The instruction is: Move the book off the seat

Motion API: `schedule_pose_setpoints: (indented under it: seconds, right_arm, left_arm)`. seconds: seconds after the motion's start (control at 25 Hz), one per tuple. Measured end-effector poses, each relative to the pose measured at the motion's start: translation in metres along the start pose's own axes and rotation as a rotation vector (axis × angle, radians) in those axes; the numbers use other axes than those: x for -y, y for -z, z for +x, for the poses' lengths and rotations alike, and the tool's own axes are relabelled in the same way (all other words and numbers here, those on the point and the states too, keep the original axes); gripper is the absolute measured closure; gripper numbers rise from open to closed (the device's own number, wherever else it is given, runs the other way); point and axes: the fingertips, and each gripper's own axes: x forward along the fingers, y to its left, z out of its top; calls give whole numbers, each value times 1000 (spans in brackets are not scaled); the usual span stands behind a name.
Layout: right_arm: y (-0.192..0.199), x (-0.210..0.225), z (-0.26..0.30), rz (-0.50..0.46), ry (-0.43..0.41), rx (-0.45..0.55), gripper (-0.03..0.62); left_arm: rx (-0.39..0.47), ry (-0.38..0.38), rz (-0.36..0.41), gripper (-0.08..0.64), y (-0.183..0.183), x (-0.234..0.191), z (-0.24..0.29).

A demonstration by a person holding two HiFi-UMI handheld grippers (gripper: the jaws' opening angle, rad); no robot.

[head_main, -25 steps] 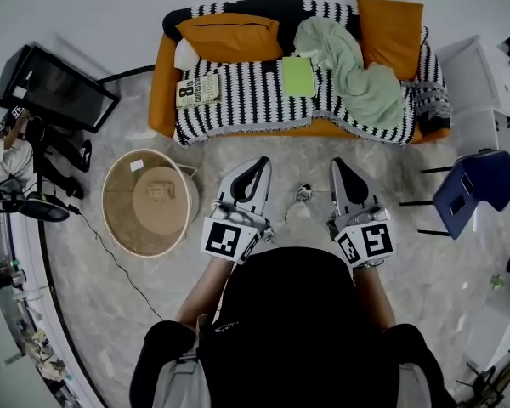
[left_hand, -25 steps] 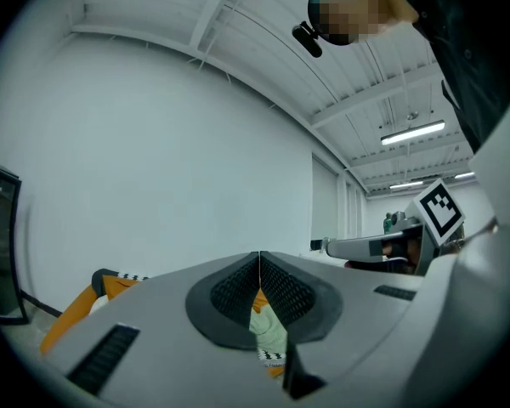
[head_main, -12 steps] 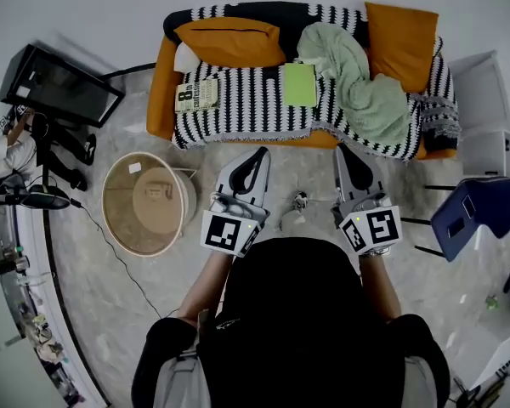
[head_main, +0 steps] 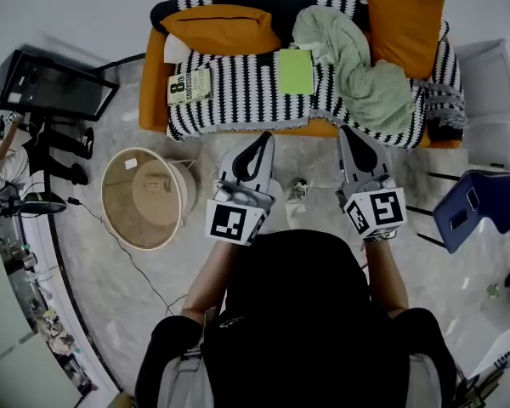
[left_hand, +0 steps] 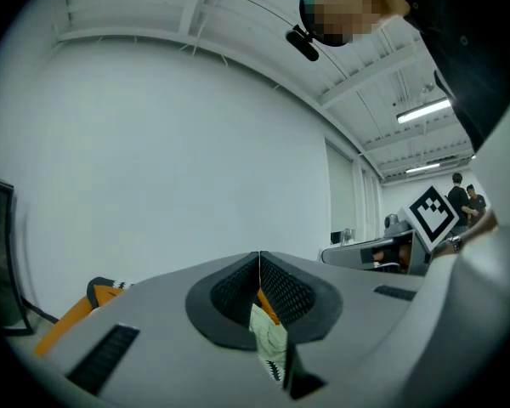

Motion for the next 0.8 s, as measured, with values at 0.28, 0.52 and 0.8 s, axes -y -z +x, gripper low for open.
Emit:
schedule_pose_setpoints:
  seconds: [0.28,0.52,0.8]
  right_arm:
    - [26,22,45,32,52,-59,577]
    - [63,49,99,68,108,-152,577]
    - [103,66,161,65,117,-252,577]
  left_arm:
    - [-61,16,-52,548,35,-32,34]
    - [-116,59,-63,548,66,-65,89]
    - [-167,123,-56,548,100,-101,157]
